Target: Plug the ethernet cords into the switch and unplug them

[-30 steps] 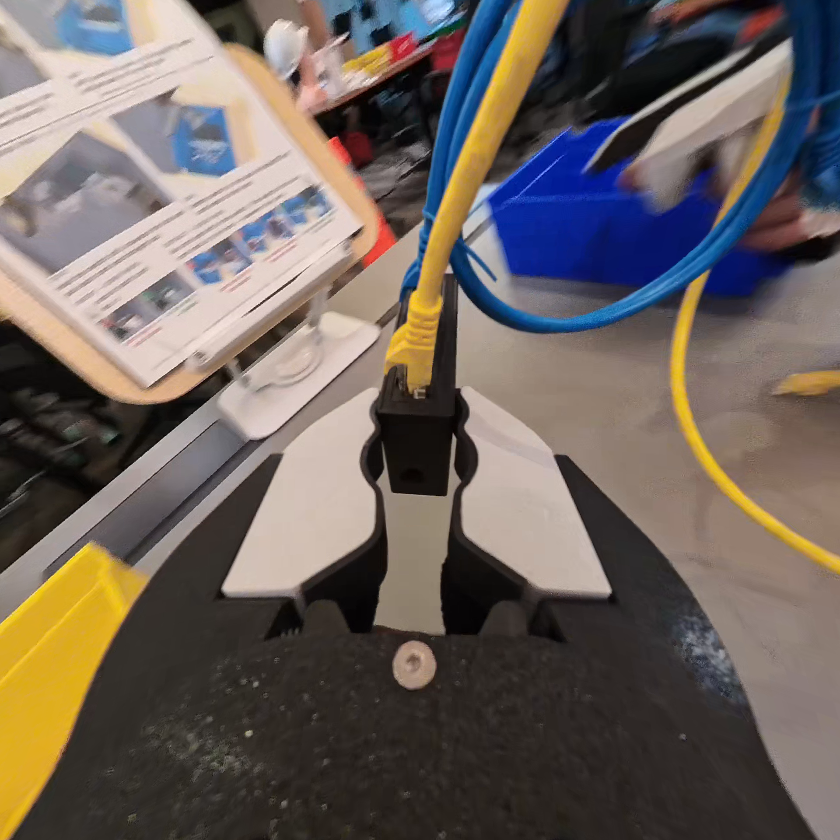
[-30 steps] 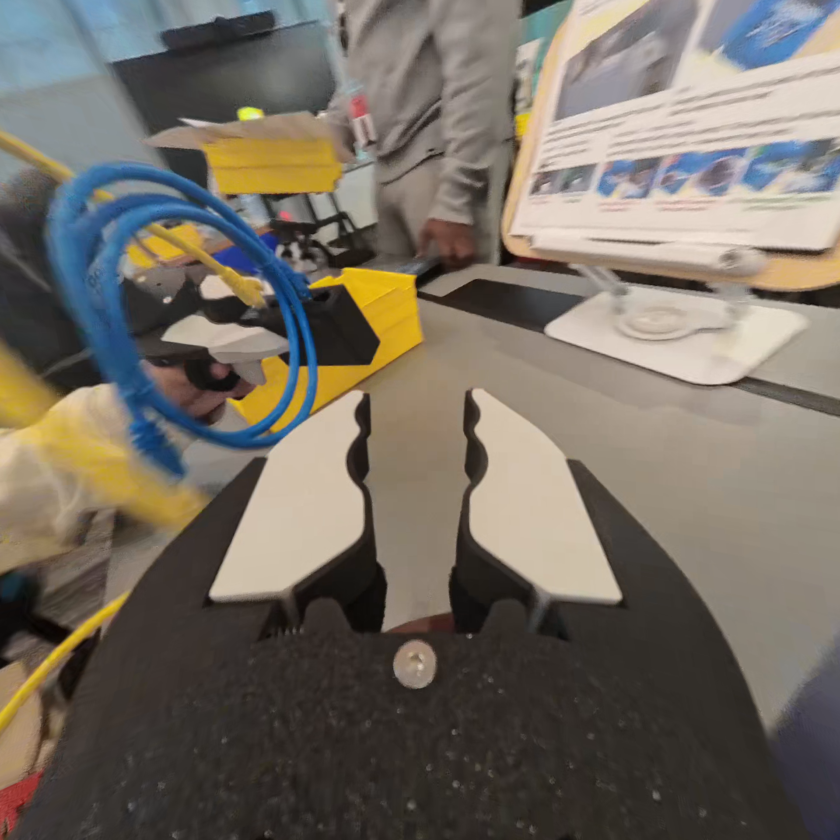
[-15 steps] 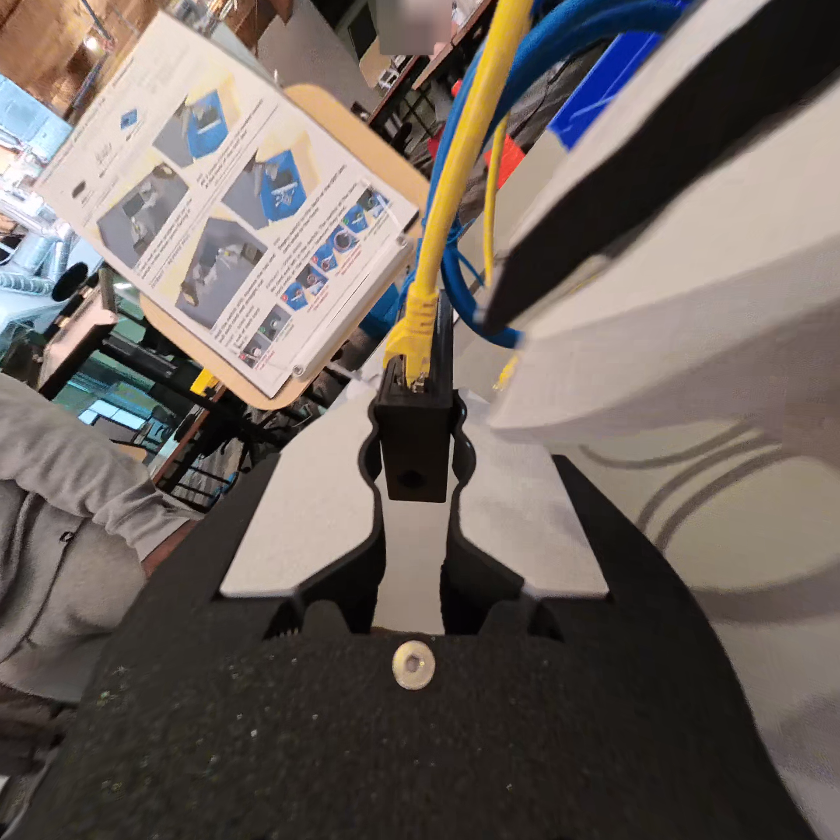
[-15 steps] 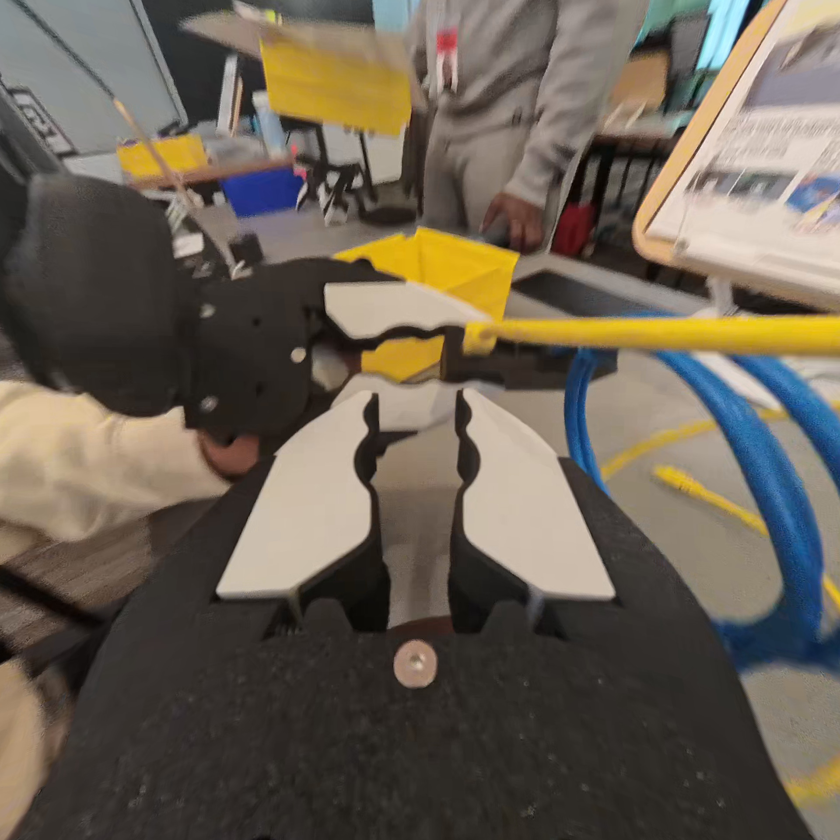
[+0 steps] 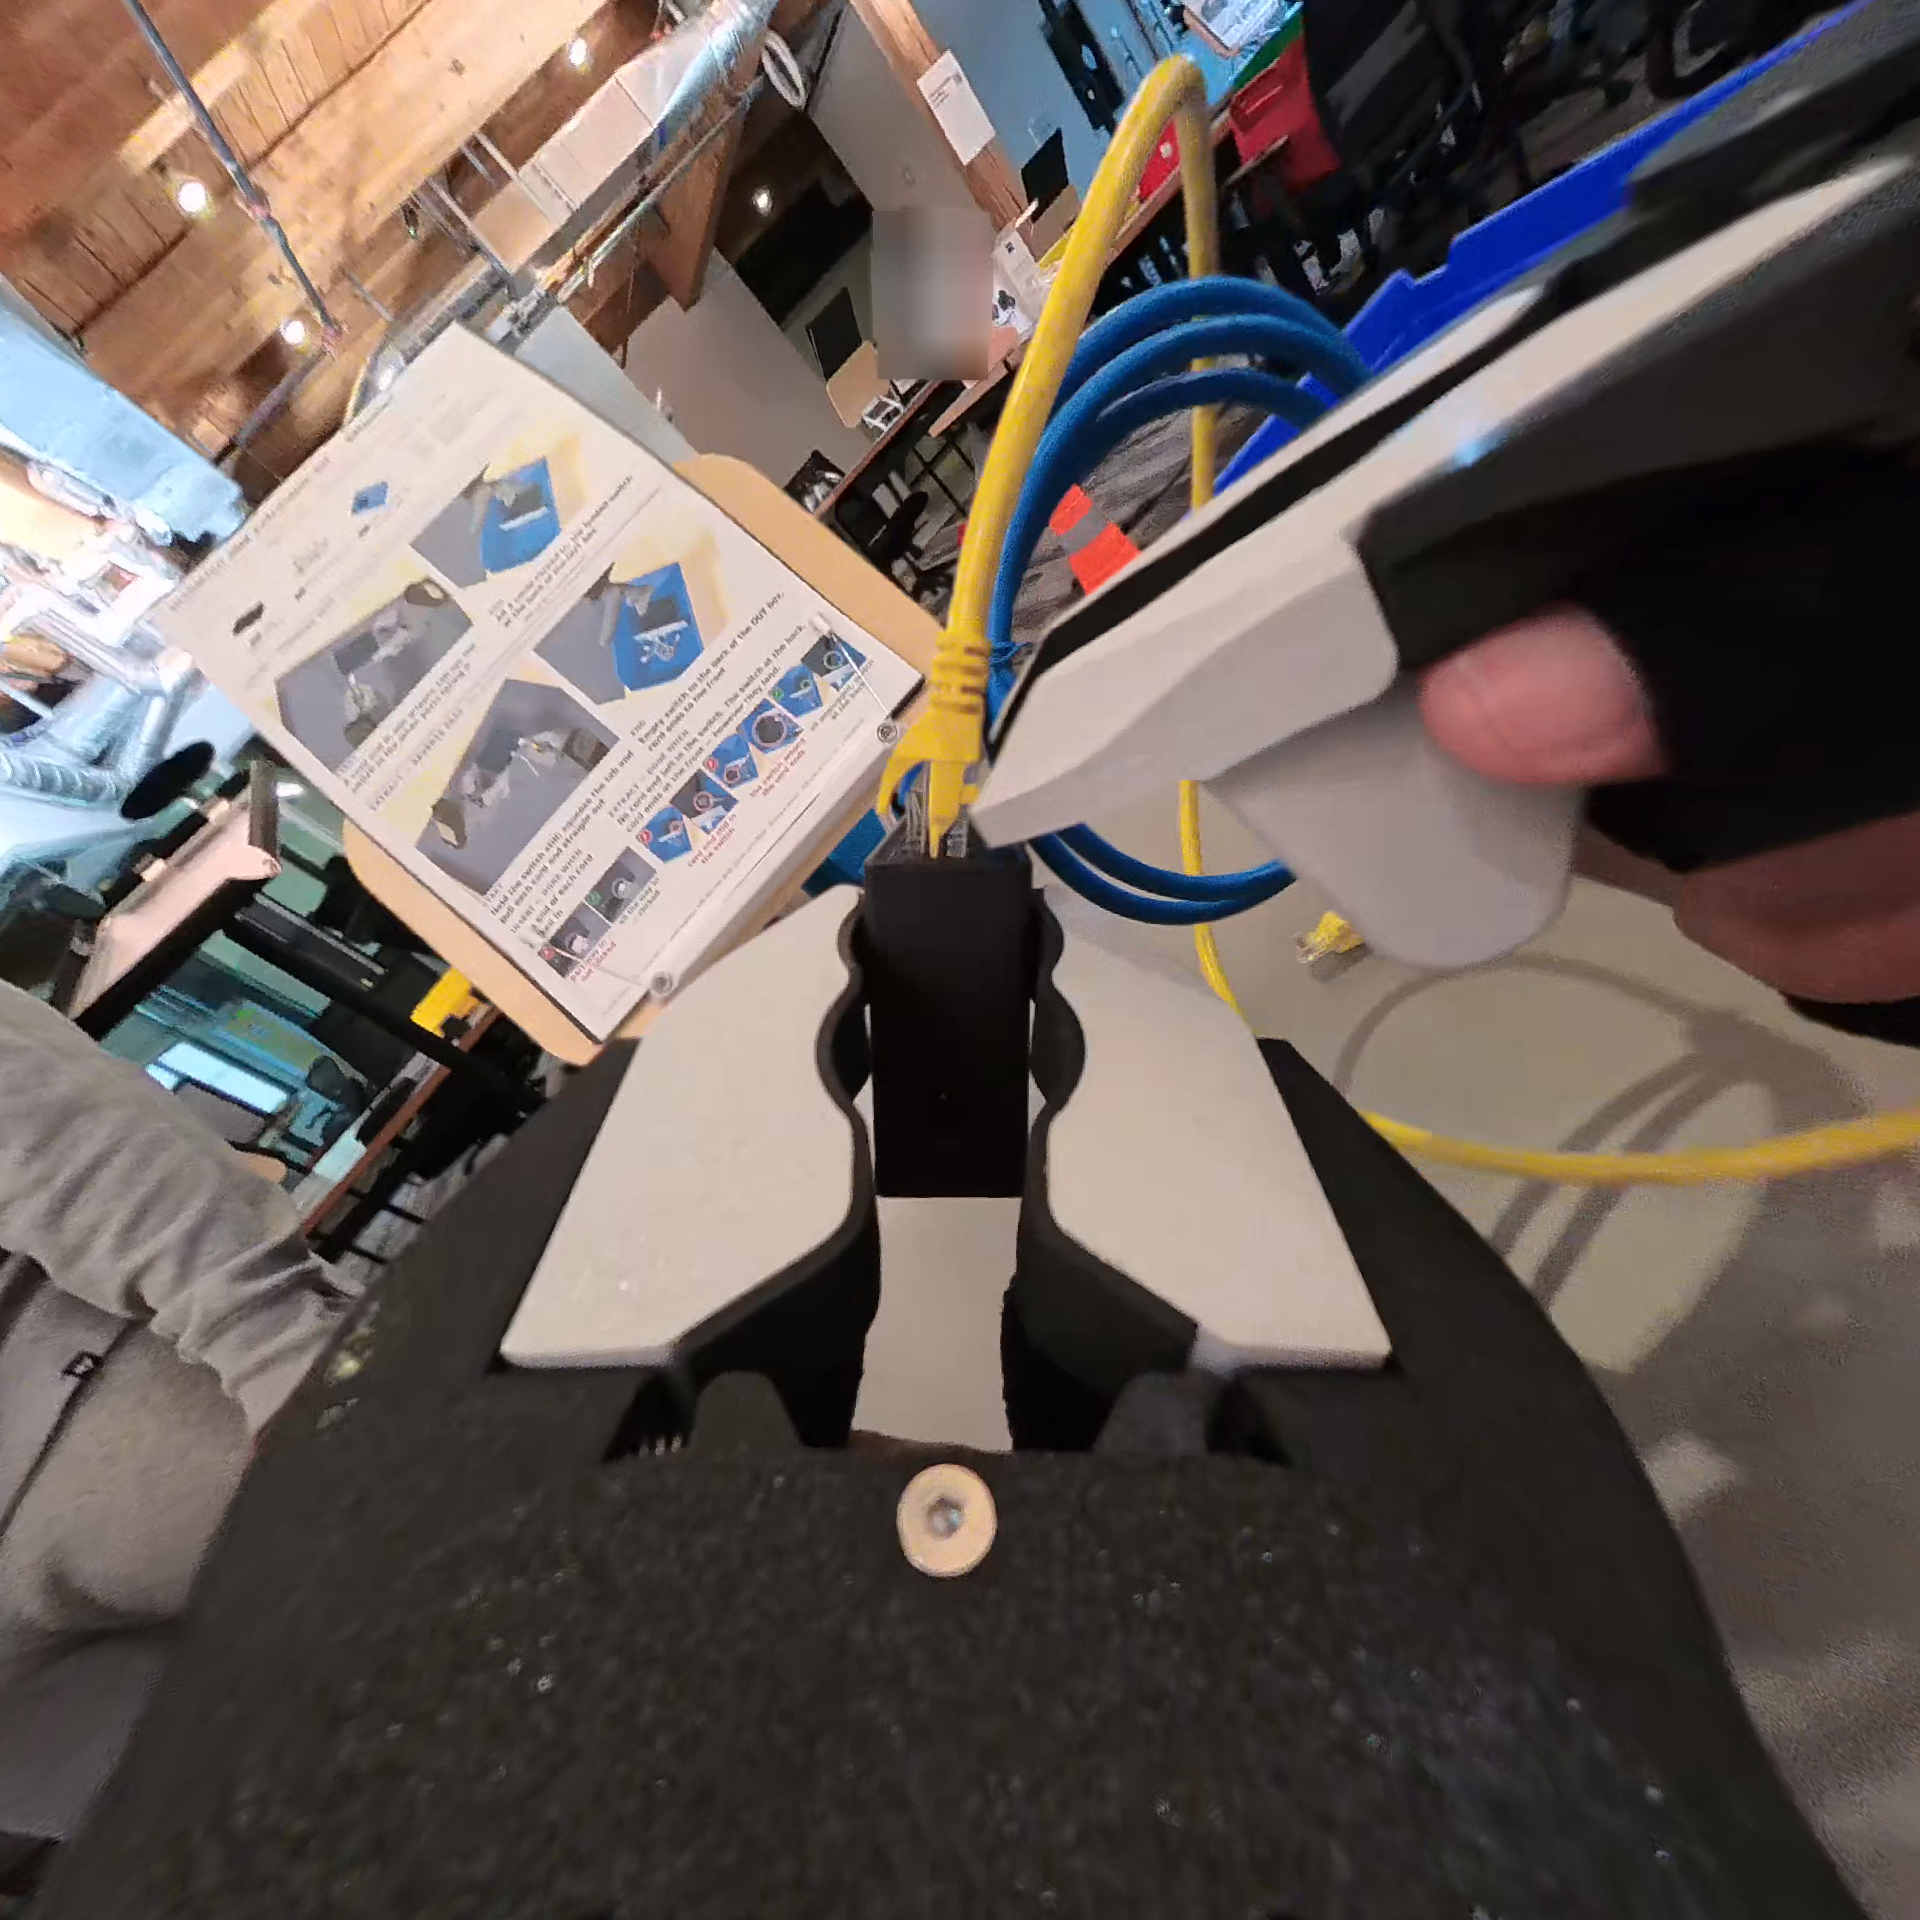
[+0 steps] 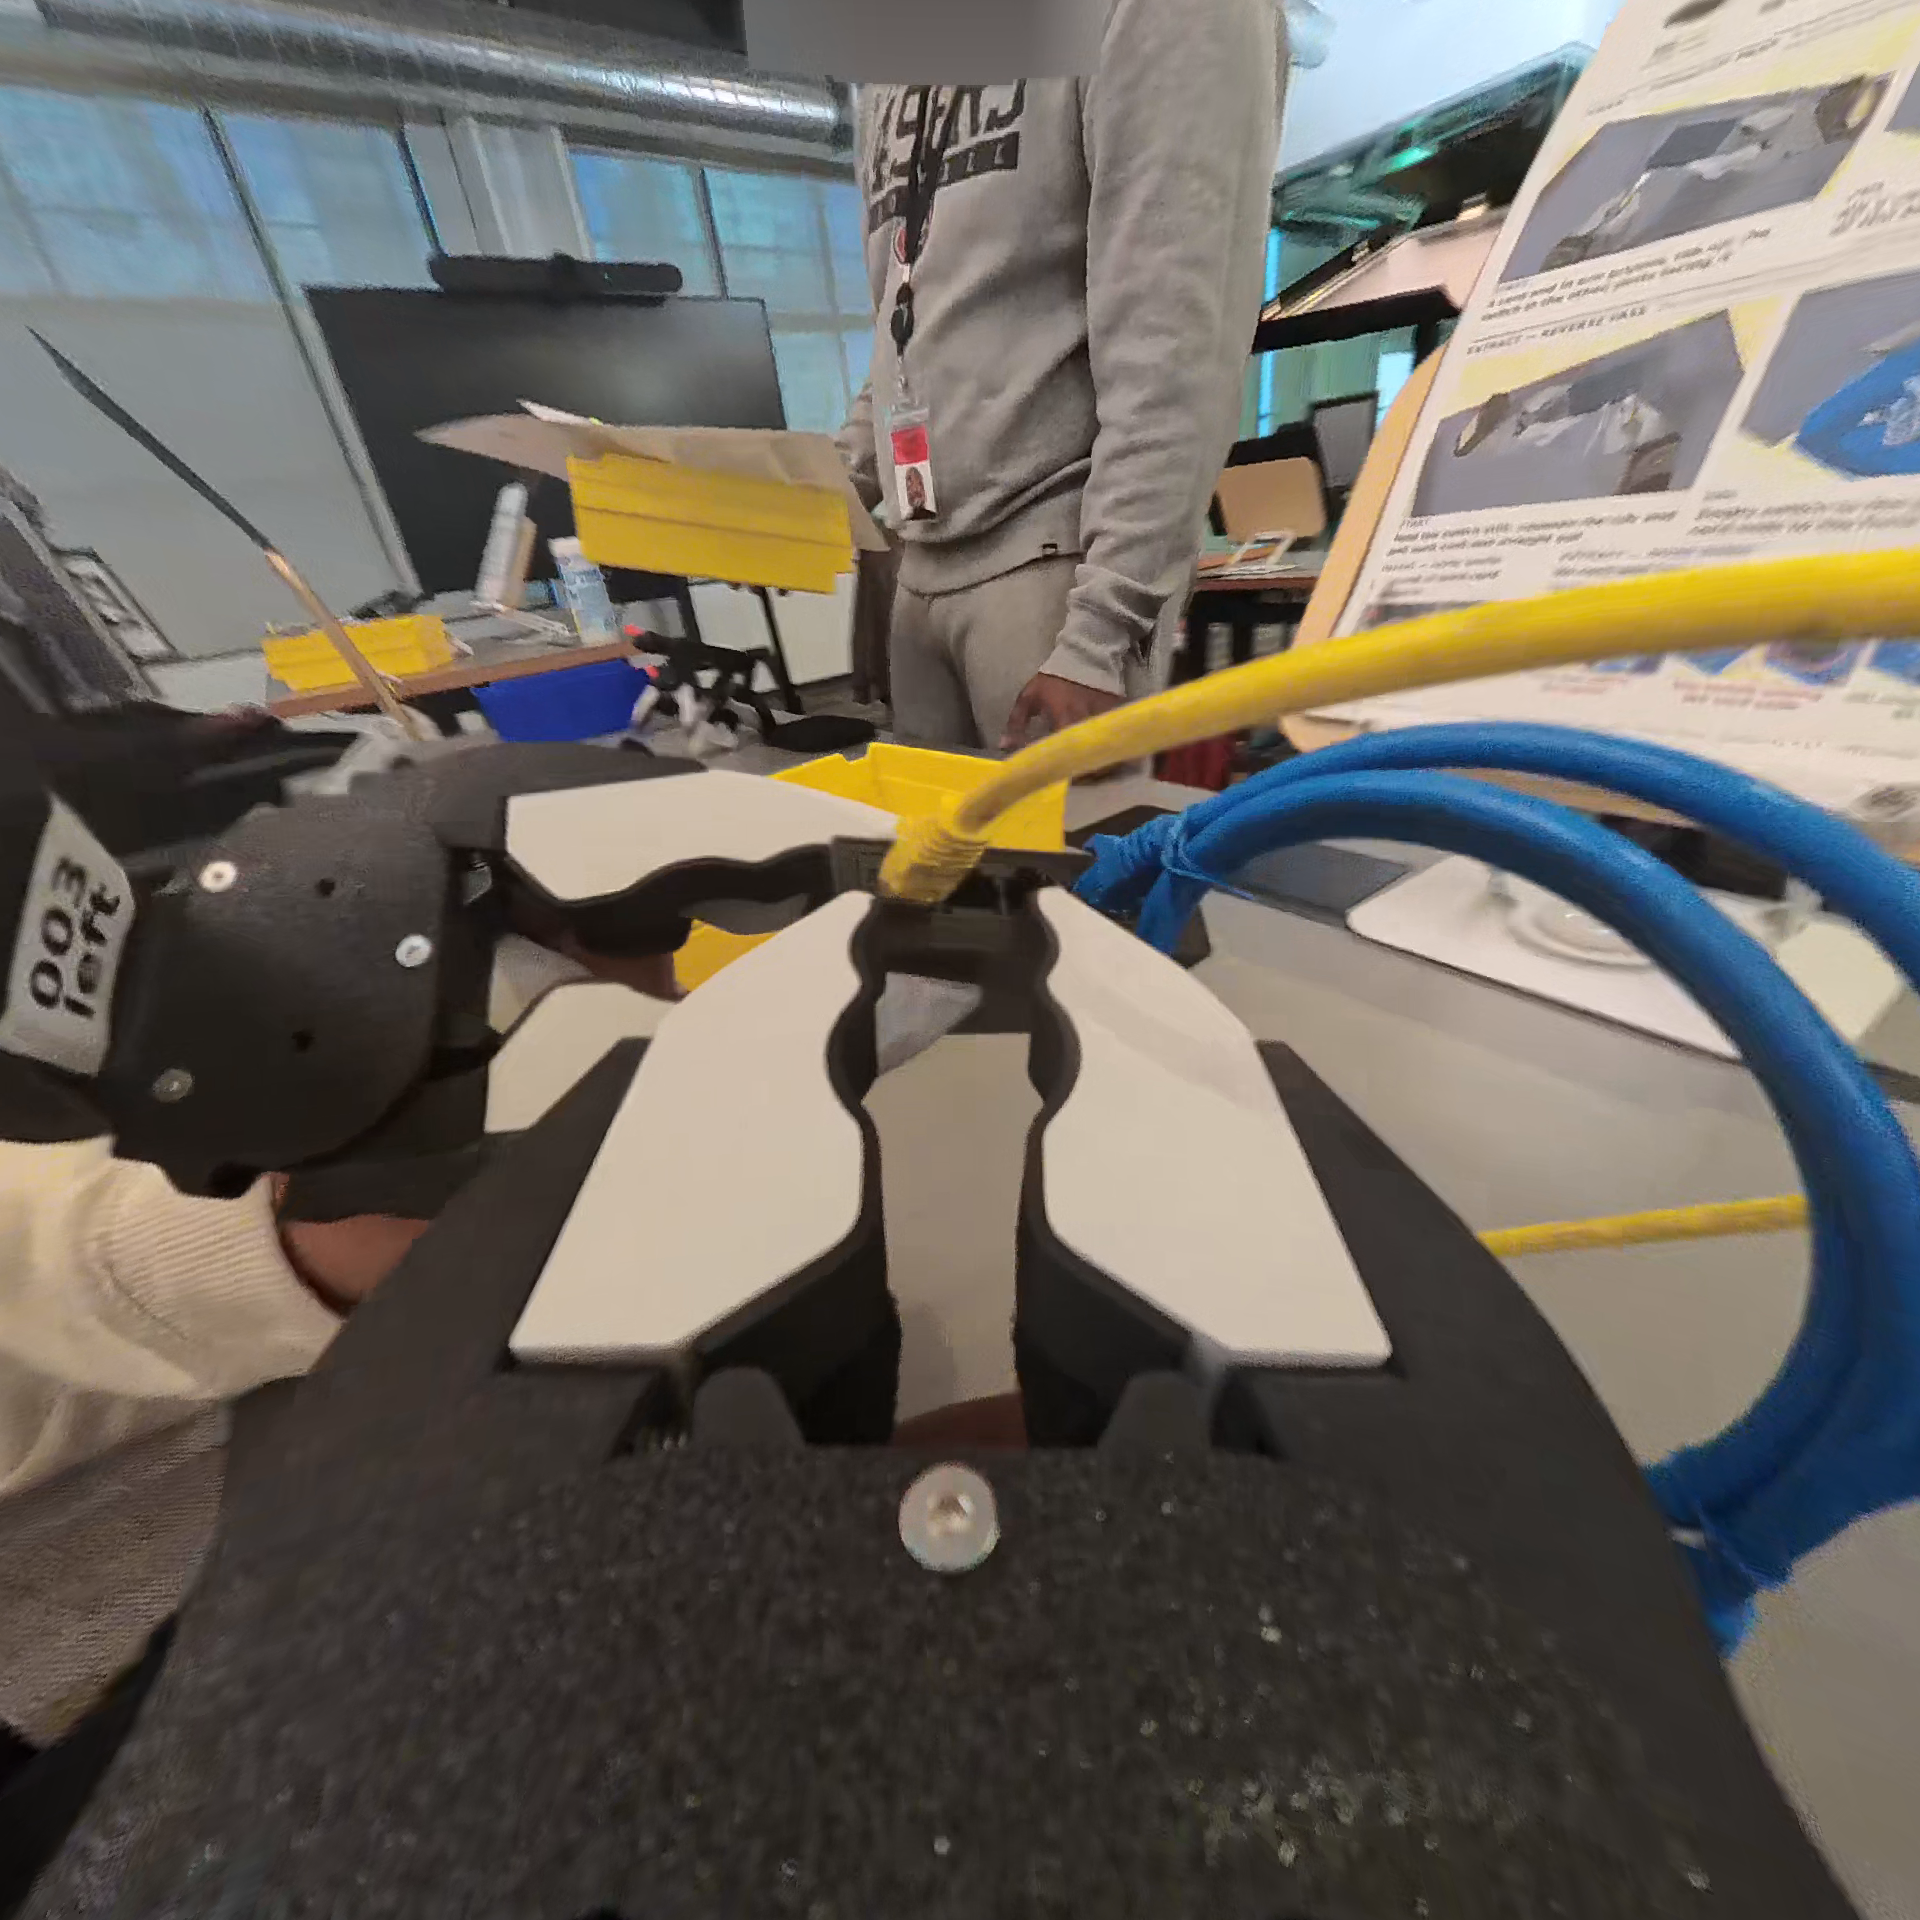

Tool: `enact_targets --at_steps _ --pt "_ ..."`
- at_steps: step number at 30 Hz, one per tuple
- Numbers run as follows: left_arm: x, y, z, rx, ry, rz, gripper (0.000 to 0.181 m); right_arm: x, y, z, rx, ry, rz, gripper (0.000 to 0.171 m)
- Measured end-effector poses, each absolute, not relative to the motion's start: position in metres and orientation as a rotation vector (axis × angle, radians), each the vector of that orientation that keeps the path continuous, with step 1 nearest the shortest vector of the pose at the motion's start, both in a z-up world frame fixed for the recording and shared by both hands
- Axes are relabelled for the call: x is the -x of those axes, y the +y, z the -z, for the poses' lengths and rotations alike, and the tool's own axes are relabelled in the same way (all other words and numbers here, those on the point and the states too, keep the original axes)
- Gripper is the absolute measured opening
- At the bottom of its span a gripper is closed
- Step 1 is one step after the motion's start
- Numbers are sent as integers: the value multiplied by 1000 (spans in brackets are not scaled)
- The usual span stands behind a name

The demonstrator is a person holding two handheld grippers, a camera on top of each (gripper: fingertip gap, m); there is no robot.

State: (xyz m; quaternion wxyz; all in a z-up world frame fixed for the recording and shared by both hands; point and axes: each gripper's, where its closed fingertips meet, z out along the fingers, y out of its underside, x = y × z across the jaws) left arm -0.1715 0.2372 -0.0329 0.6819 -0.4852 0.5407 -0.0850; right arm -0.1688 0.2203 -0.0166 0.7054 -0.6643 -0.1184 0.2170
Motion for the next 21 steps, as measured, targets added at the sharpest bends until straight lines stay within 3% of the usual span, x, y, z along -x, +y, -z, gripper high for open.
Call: enact_targets --at_steps 3,5,21 --pt "168 231 32 1025 1224 163 27 168 222 17 1450 -263 -650 32" --pt "165 229 36 1000 1252 136 27 173 216 14 1427 -343 -745 15" --pt "161 248 71 1026 1331 66 28 173 211 43 1574 -626 -428 13"
